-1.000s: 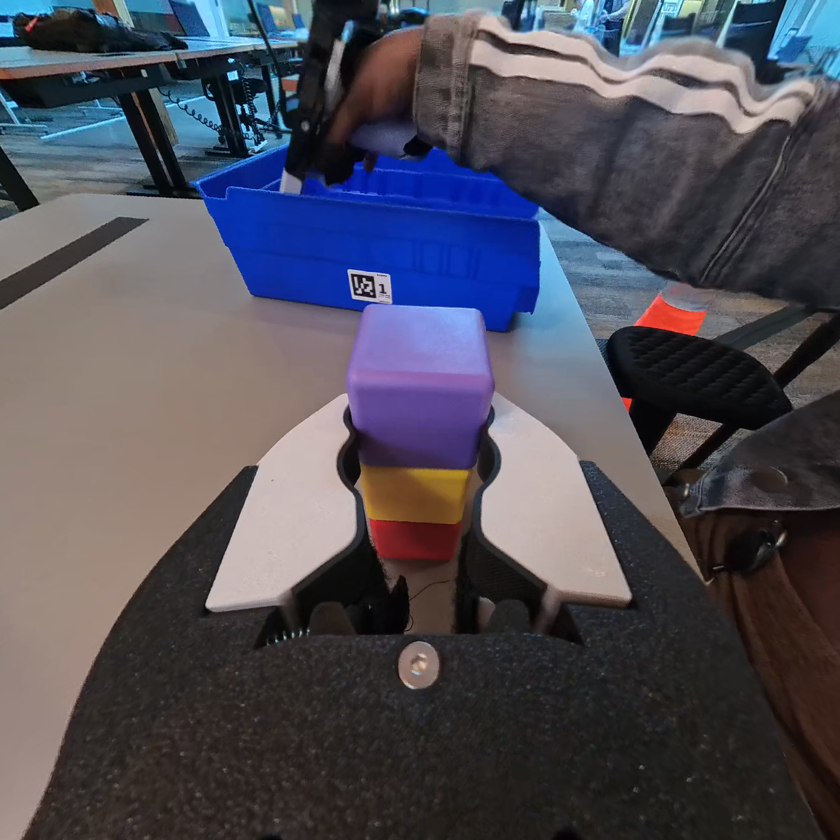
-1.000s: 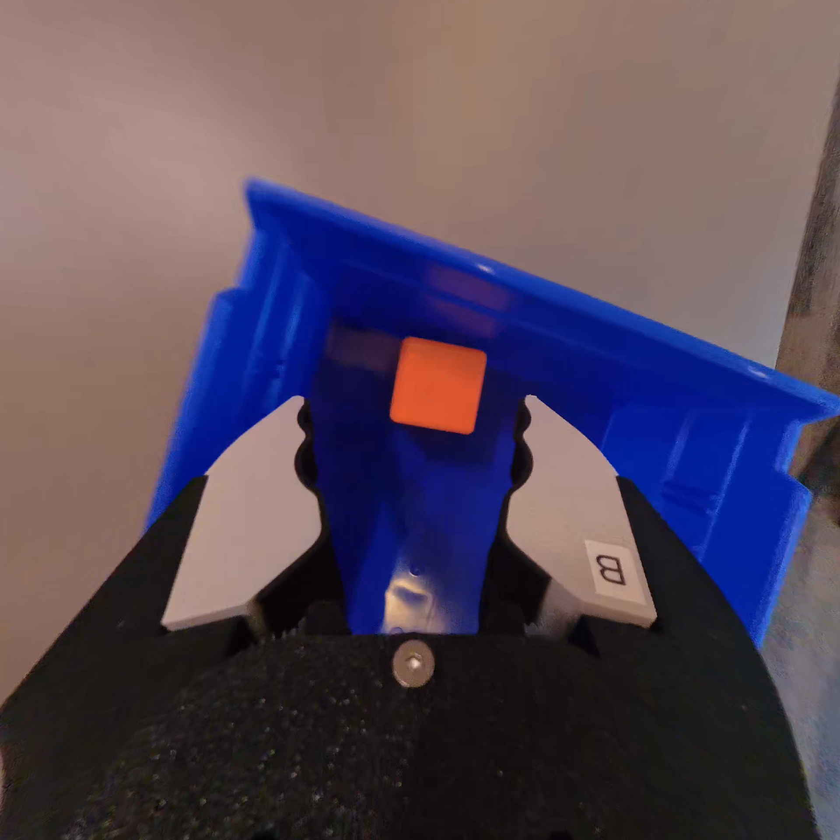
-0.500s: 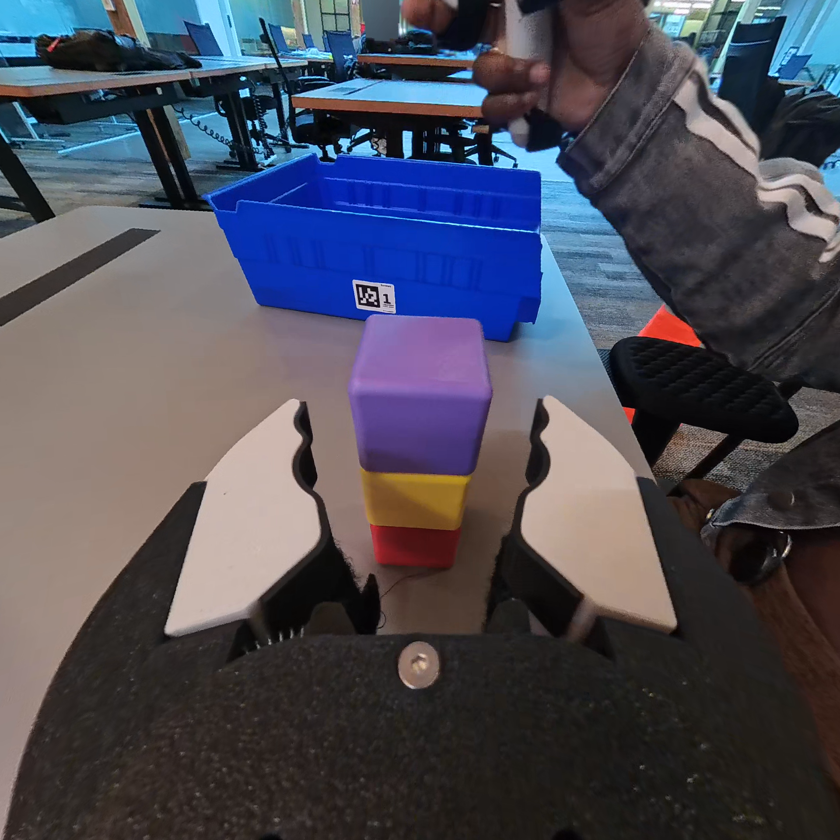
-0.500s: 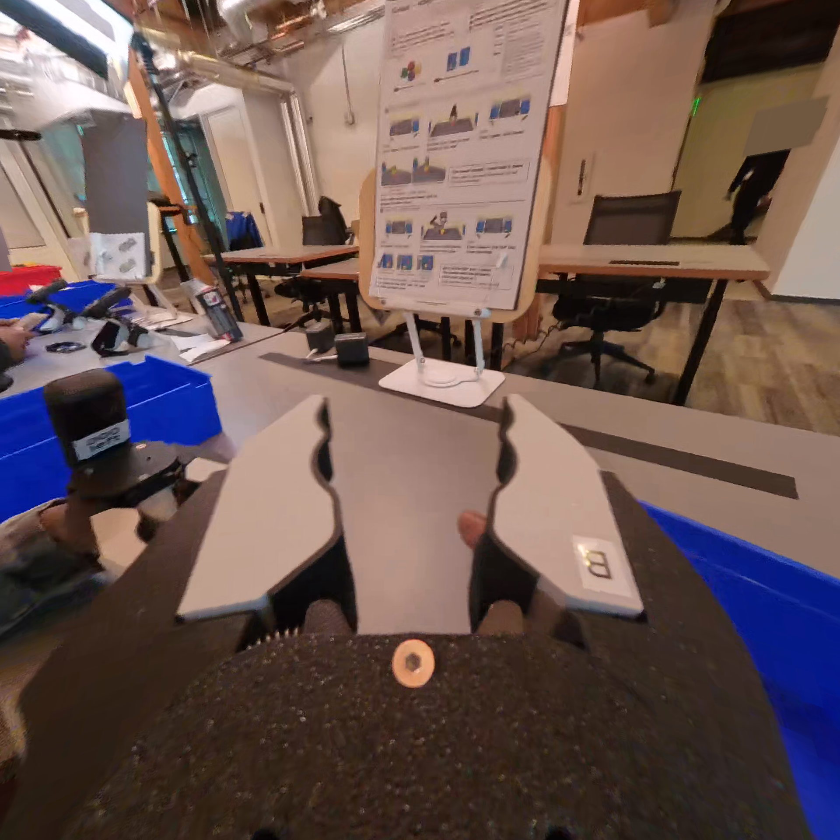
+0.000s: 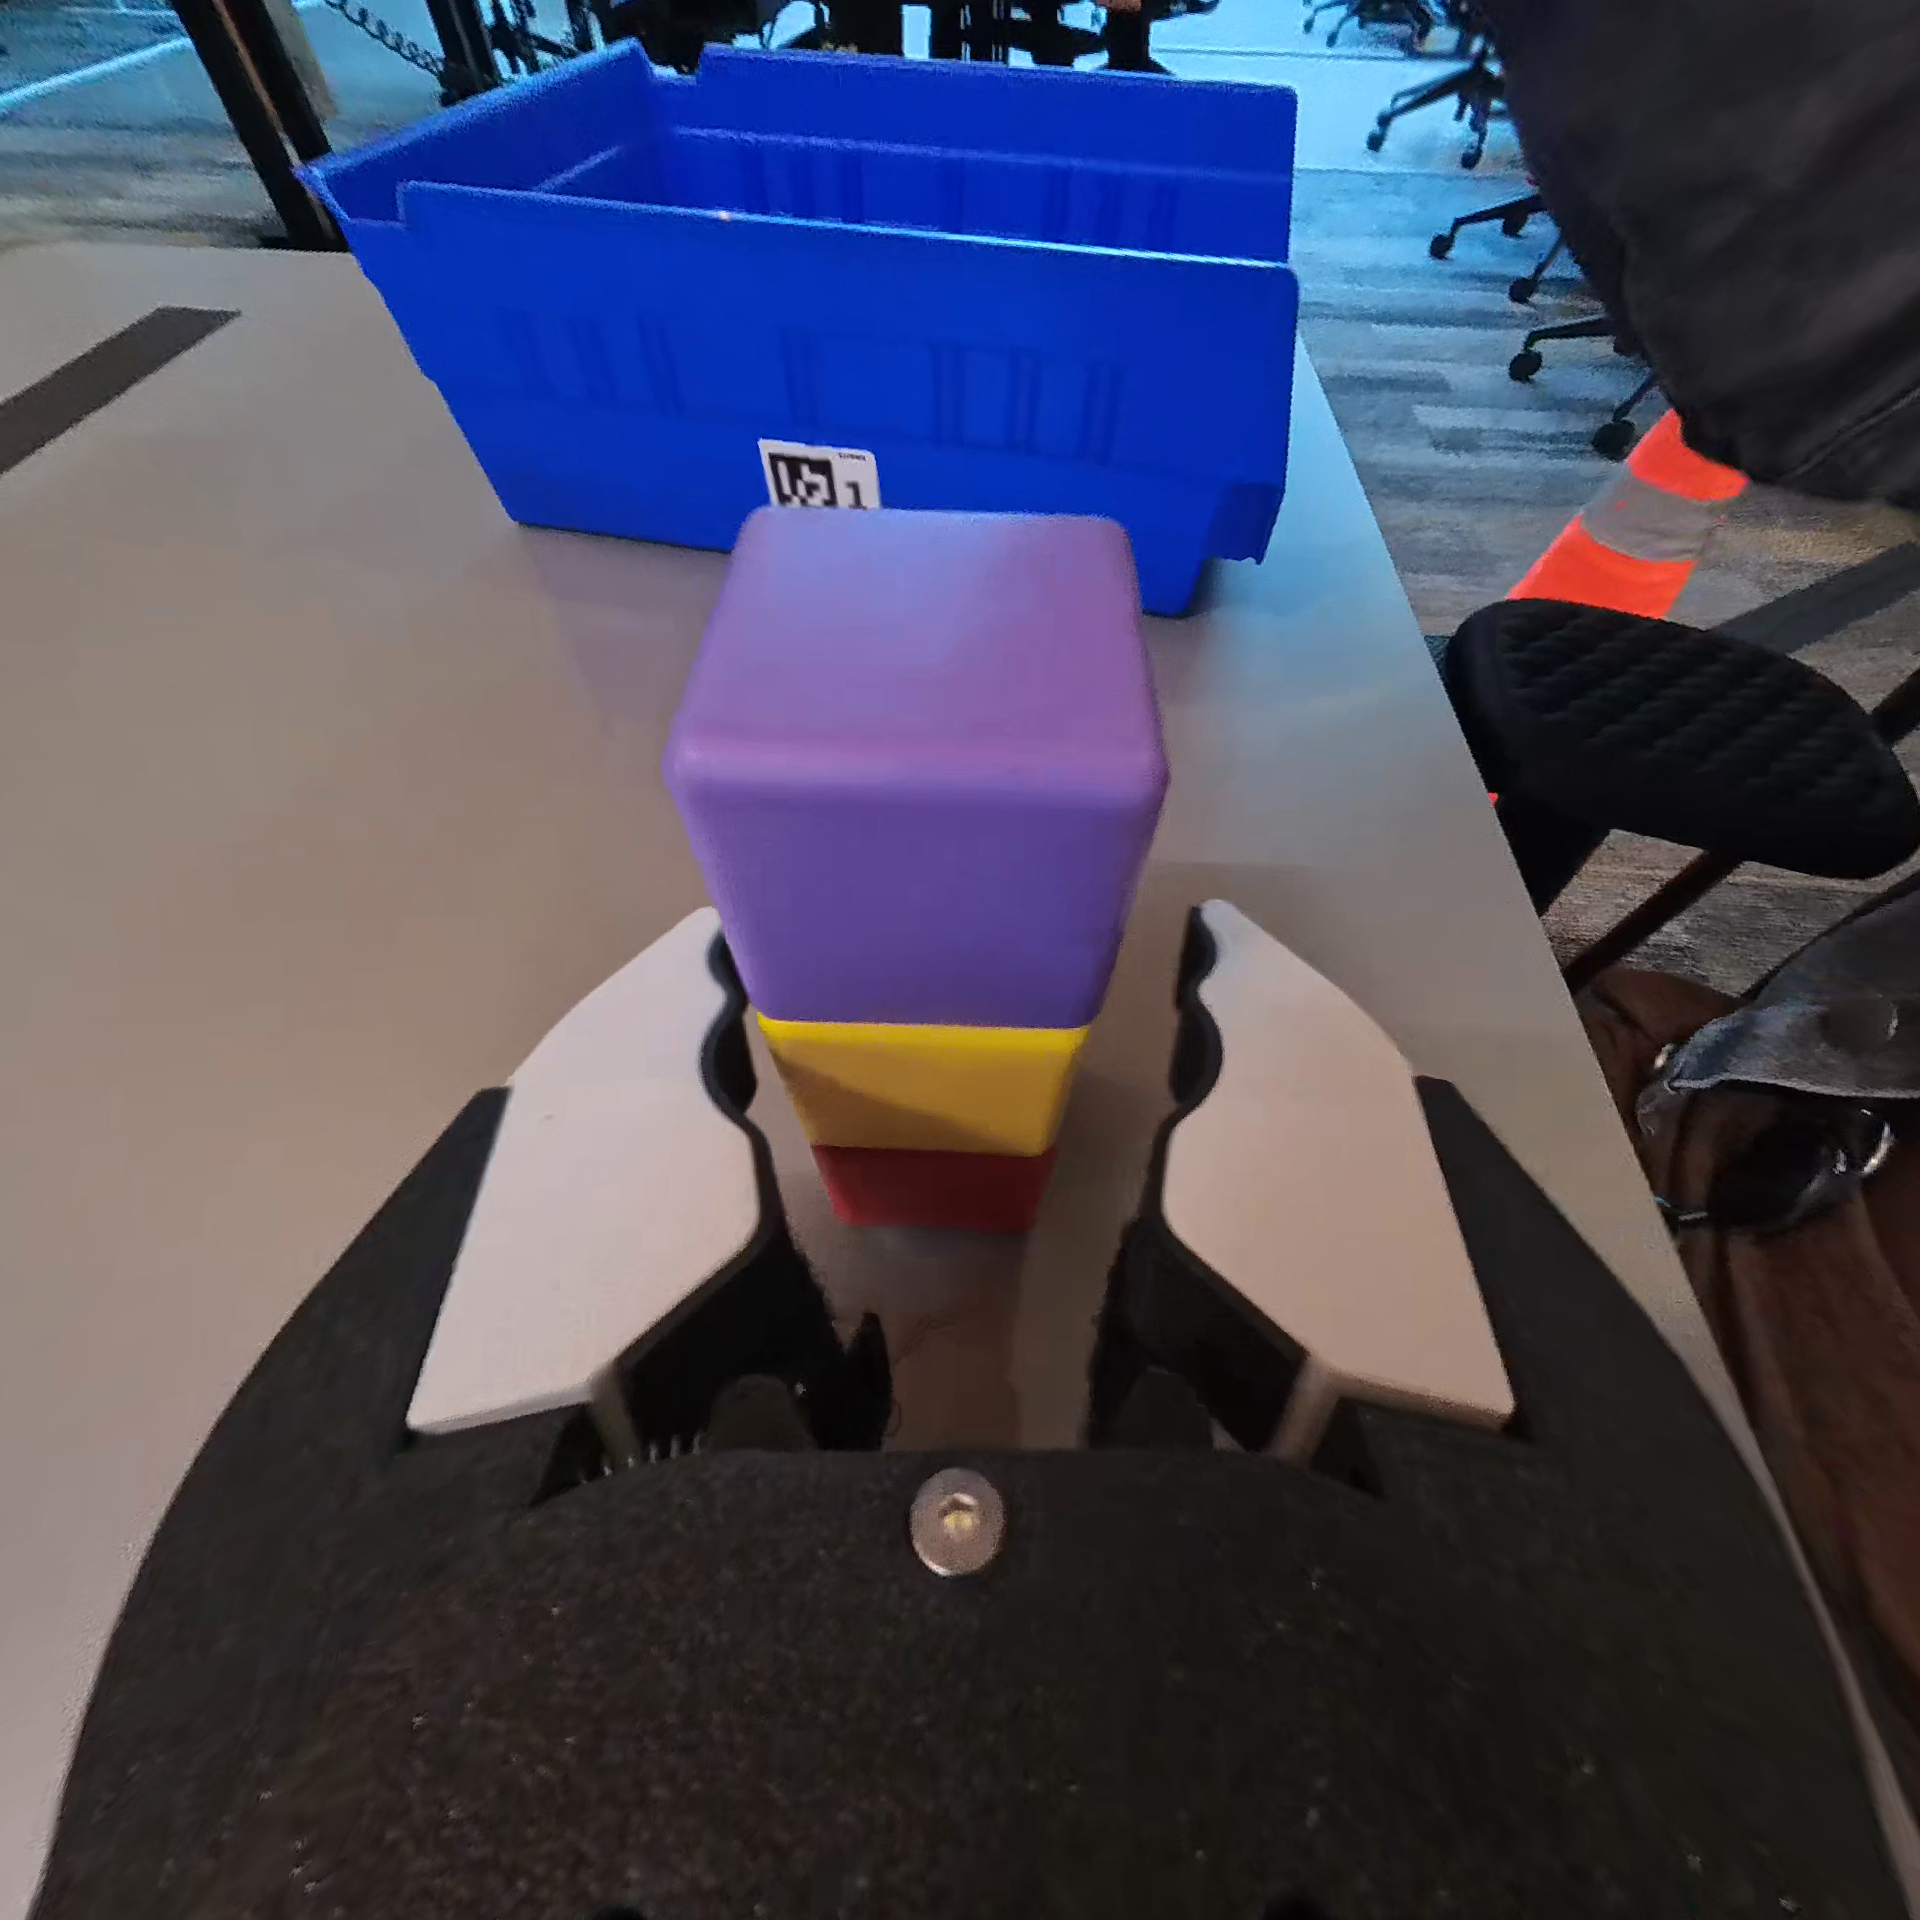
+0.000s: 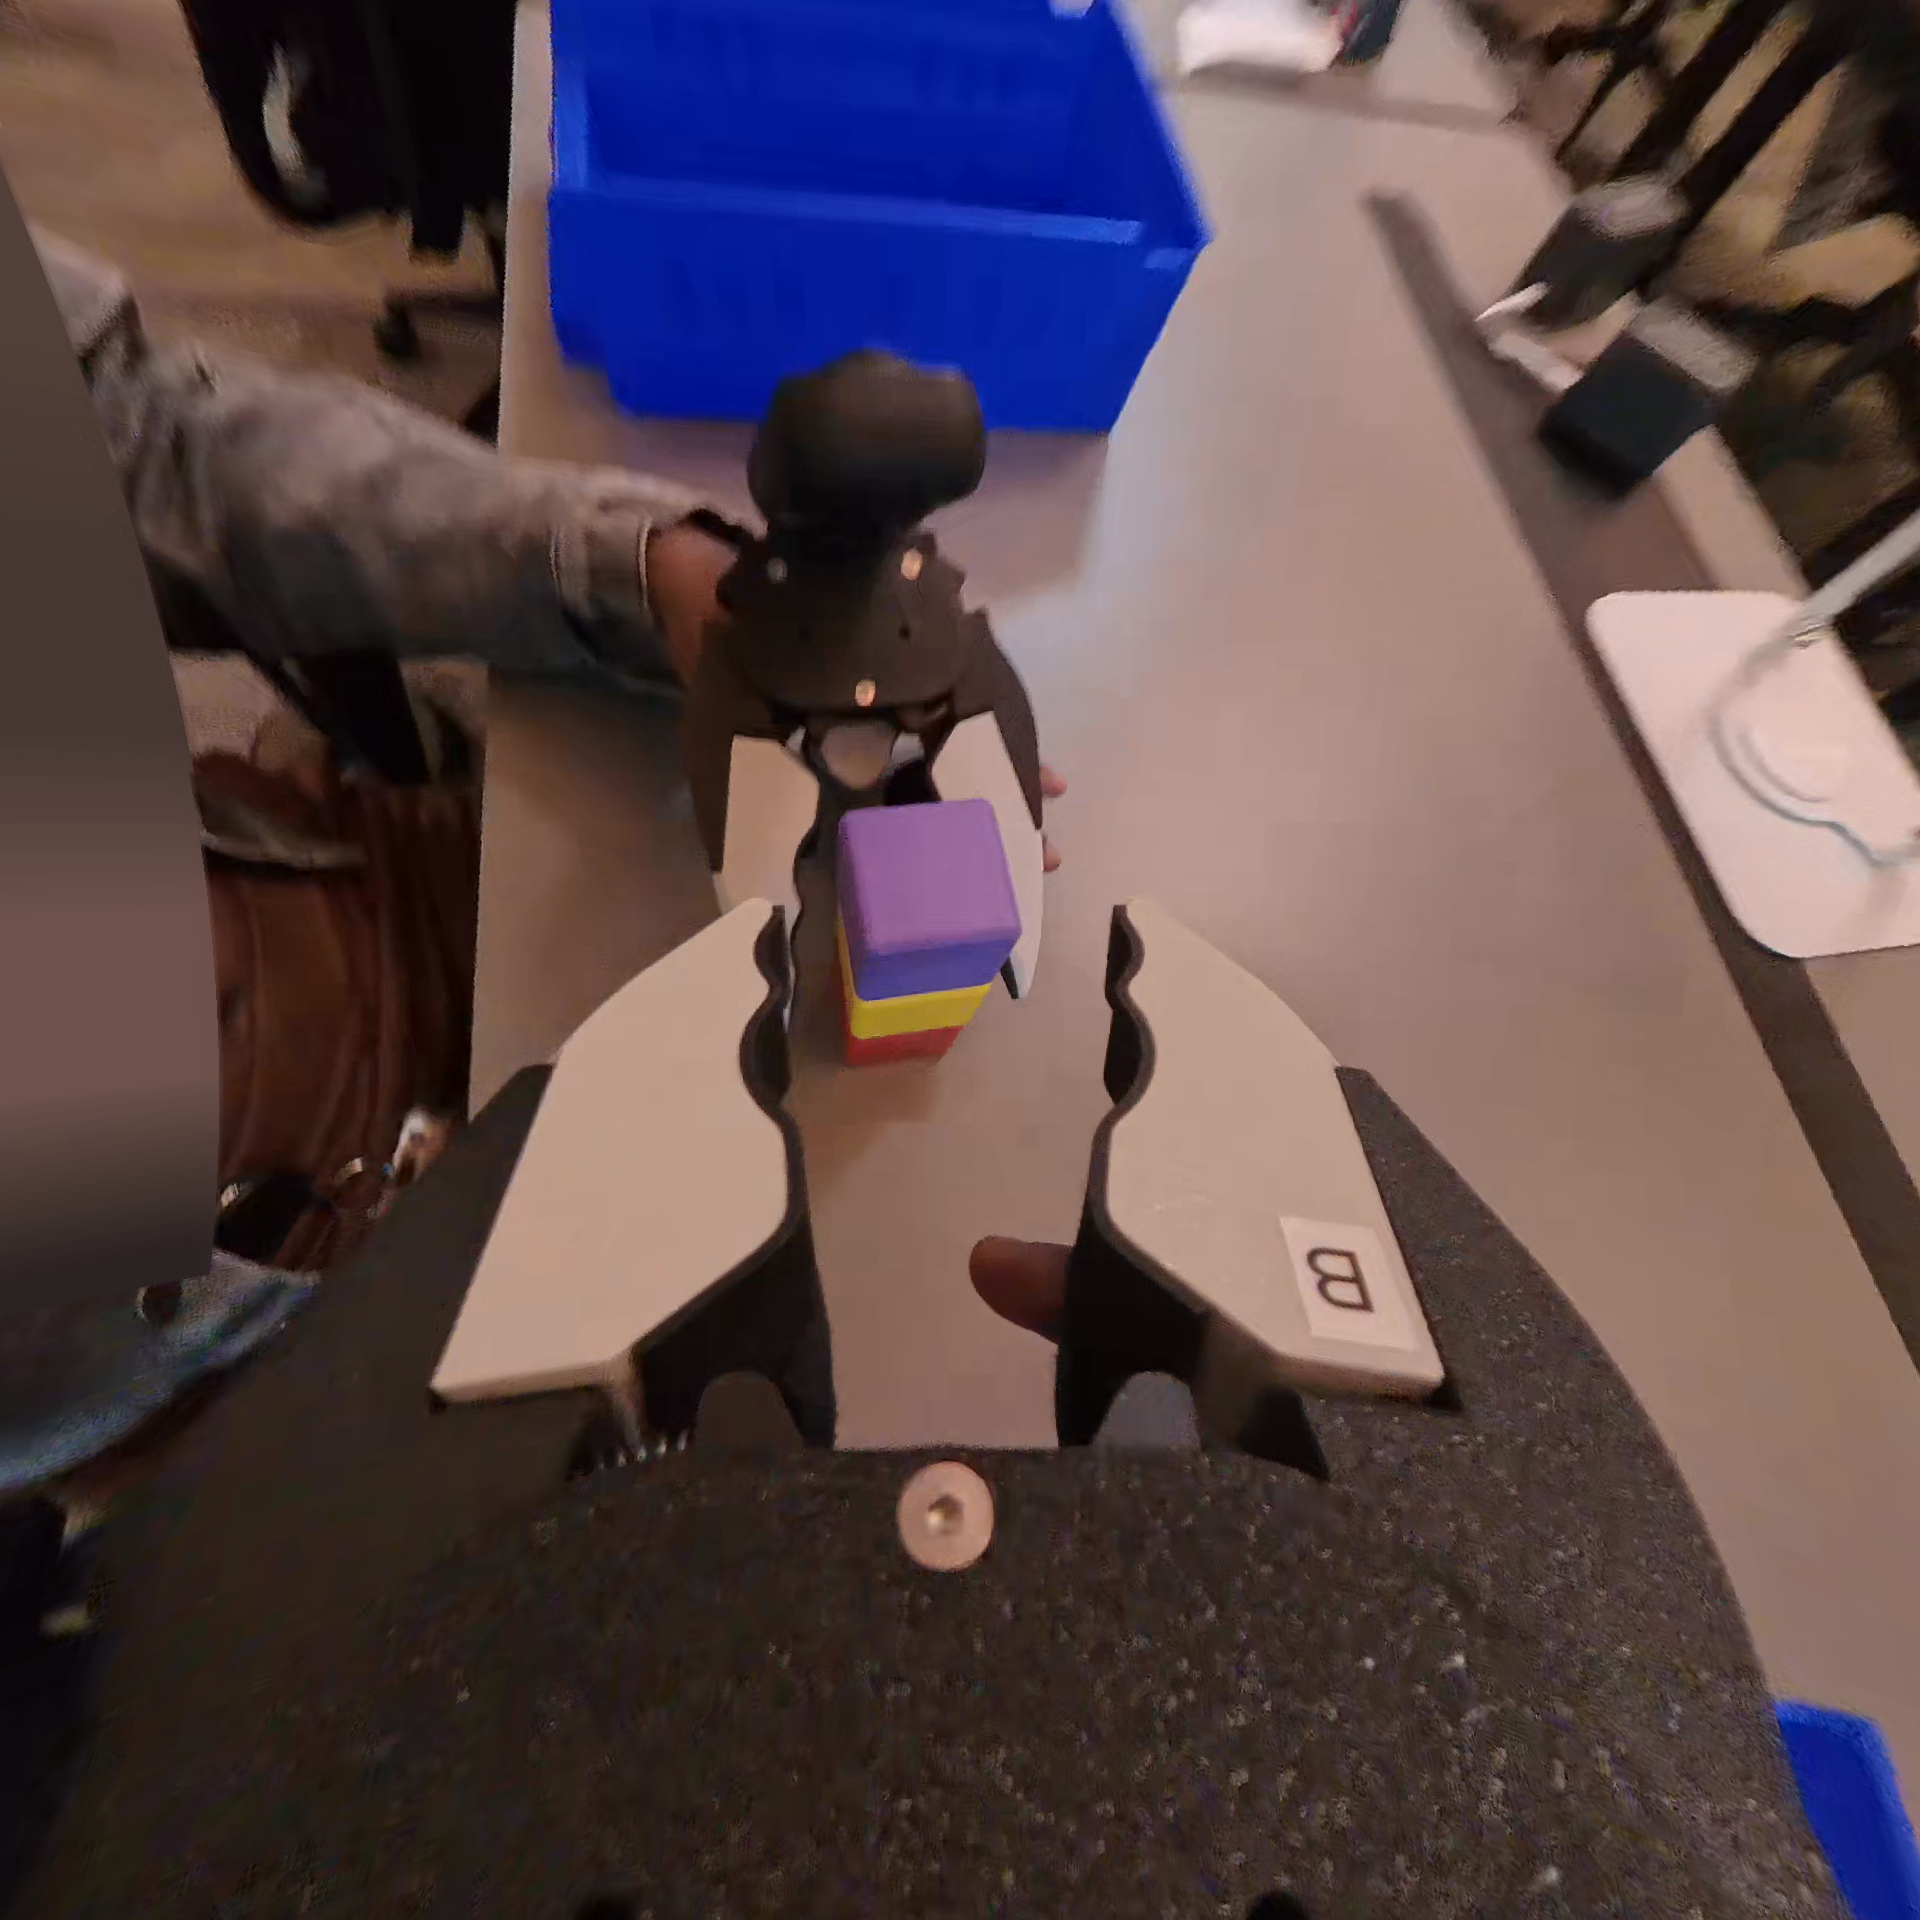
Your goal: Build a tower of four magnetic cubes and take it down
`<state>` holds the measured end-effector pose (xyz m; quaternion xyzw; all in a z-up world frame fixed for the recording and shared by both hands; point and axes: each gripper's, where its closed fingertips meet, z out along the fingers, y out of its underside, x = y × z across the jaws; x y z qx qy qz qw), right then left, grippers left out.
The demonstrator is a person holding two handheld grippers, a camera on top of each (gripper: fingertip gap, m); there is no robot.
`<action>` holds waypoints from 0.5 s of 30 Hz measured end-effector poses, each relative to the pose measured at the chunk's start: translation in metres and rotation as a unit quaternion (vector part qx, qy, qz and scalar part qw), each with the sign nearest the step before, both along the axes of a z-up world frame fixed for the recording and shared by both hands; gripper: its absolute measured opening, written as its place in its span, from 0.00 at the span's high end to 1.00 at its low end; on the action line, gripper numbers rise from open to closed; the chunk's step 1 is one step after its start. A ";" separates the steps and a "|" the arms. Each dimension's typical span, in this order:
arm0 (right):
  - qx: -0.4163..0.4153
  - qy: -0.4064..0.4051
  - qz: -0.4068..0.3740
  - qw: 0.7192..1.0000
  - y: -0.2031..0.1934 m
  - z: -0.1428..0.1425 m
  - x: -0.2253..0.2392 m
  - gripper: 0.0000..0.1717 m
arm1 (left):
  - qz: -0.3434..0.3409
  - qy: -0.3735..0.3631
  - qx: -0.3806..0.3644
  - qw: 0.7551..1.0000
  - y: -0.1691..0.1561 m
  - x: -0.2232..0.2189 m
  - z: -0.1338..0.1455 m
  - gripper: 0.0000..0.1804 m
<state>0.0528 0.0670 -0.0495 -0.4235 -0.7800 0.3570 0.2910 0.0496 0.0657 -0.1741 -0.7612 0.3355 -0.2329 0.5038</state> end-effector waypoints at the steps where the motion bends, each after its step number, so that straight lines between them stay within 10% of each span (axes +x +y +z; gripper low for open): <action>1: 0.016 -0.025 0.013 0.999 -0.002 -0.010 -0.005 0.65 | 0.004 -0.003 0.008 1.000 0.001 -0.002 0.002 0.62; 15: 0.102 -0.142 0.104 0.979 -0.021 -0.072 -0.033 0.73 | -0.003 -0.007 0.009 1.000 -0.002 -0.002 0.003 0.69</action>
